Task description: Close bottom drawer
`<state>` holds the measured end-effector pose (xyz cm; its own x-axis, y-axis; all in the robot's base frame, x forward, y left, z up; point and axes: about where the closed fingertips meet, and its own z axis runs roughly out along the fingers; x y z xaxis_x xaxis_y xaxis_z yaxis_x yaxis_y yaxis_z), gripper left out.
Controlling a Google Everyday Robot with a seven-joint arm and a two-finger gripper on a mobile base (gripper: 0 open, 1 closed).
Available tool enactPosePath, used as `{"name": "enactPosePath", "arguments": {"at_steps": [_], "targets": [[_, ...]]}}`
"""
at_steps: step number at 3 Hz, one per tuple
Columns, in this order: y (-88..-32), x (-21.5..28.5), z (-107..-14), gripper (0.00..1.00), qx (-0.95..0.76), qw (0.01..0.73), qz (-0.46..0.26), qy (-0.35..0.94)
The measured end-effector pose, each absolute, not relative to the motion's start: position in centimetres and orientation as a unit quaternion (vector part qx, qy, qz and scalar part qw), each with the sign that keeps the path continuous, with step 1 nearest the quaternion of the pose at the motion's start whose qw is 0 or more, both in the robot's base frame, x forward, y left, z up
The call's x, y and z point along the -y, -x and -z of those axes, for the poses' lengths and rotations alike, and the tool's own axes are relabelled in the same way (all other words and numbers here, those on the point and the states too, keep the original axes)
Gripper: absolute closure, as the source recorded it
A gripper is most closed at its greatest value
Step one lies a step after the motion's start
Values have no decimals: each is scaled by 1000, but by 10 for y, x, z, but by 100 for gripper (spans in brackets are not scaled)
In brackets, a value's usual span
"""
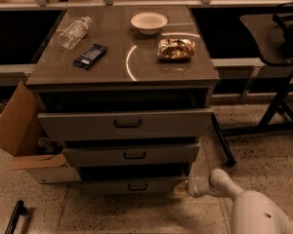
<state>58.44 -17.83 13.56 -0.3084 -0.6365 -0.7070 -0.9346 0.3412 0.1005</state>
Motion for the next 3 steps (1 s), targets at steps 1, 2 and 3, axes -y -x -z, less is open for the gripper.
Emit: {"name": "enactPosePath", "arguments": {"at_steps": [1,2,3], "targets": [[-601,181,-137,100,-765,312,-266,497],[-617,180,-139,100,-761,326,-276,488],[-623,178,-139,100,-757,331,-284,486]]}}
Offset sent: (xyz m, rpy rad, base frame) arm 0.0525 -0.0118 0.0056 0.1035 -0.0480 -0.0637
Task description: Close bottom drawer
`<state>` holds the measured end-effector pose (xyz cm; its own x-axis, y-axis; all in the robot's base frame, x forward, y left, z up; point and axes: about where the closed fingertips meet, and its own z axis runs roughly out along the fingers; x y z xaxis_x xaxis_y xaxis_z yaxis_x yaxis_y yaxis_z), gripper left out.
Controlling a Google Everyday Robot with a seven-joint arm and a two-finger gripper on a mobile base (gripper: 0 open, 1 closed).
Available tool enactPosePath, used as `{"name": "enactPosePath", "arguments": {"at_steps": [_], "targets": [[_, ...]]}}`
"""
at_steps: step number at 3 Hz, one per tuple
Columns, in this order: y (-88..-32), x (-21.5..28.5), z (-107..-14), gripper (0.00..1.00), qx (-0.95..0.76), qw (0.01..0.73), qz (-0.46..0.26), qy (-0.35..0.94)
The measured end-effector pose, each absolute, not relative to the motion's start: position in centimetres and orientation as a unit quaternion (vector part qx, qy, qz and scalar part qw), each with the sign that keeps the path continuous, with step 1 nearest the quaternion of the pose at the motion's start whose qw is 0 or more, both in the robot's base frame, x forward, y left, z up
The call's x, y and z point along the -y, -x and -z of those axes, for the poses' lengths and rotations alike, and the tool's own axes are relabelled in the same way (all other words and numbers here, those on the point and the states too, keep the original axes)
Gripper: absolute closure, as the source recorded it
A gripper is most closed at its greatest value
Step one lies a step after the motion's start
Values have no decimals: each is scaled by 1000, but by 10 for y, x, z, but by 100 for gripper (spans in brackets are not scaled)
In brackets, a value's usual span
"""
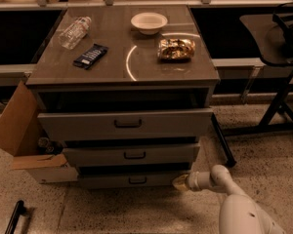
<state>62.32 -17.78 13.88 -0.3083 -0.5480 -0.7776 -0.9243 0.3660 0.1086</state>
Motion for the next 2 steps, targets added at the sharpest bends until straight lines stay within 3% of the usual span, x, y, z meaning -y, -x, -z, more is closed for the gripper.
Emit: {"name": "enactPosePath", "arguments": {"at_steps": [2], "targets": [[-636,167,-141,100,-745,333,-304,492]]}}
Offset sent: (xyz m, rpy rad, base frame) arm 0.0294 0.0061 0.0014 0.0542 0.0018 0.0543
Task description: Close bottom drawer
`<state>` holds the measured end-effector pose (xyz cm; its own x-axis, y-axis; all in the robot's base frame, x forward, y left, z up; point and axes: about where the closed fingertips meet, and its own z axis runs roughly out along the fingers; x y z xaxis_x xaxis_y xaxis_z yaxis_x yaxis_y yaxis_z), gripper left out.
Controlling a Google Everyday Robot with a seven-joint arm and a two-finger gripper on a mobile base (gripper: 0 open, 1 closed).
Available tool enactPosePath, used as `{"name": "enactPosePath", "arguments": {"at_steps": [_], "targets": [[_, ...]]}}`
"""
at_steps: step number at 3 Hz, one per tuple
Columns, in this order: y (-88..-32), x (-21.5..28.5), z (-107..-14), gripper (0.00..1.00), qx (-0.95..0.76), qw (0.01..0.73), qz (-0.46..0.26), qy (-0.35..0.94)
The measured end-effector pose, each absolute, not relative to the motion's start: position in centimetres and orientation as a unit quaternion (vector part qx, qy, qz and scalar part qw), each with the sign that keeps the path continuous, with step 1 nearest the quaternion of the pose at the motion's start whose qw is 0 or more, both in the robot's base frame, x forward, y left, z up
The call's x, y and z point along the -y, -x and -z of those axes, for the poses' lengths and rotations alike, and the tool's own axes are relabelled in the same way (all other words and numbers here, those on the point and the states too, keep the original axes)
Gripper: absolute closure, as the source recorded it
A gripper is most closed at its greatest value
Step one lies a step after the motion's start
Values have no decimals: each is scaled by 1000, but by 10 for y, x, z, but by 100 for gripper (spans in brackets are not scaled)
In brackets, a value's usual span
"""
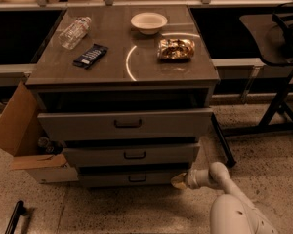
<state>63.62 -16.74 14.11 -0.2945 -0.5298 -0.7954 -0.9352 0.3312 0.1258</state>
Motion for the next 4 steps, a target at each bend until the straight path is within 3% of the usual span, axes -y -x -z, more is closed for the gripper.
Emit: {"name": "enactPosePath", "arguments": {"at_steps": [2,4], "targets": [[-615,159,-149,100,-718,340,-320,516],[-534,141,-194,100,-627,359,-362,589]]}}
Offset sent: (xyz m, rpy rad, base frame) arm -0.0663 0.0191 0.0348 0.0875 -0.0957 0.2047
